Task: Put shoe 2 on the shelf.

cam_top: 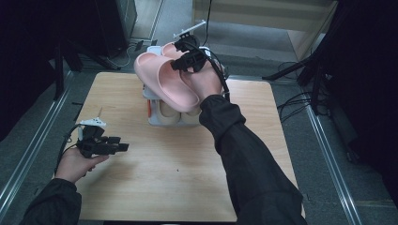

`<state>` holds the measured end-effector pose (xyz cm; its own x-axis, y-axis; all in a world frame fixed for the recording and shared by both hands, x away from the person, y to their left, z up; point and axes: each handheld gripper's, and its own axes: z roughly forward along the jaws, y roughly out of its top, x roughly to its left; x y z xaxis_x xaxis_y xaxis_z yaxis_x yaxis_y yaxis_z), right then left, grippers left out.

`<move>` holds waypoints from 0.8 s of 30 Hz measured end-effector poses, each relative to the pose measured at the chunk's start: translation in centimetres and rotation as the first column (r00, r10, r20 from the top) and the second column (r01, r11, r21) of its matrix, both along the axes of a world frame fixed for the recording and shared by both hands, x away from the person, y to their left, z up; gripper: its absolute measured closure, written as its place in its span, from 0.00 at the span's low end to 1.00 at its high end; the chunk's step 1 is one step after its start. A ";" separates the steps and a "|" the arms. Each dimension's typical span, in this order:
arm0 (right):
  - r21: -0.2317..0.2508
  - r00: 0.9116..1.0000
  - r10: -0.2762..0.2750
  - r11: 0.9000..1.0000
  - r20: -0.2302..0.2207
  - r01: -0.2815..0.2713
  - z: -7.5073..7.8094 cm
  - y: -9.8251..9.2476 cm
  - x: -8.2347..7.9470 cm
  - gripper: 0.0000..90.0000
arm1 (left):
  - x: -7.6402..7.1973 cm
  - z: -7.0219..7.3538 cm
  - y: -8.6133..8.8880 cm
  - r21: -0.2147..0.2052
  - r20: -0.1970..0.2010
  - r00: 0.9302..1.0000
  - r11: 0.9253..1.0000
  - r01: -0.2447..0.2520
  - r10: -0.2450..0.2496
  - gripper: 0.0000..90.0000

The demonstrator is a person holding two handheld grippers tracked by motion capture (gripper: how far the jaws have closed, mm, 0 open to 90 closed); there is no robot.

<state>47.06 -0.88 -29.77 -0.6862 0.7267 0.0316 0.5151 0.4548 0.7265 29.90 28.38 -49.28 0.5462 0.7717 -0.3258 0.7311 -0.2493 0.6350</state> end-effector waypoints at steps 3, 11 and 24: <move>0.035 0.998 -0.069 0.997 -0.013 0.069 -0.3 0.3 1.5 0.85 | 0.0 0.1 -0.5 -0.002 0.002 1.000 1.000 0.010 -0.010 0.46; -0.054 0.946 -0.326 0.944 0.003 0.325 -1.5 3.3 4.0 0.85 | 0.4 0.1 -1.0 -0.003 -0.002 1.000 1.000 0.029 -0.029 0.47; -0.029 0.862 -0.507 0.861 0.010 0.507 -2.6 4.0 5.6 0.84 | 1.0 0.3 -1.4 -0.011 0.004 0.999 0.999 0.046 -0.046 0.47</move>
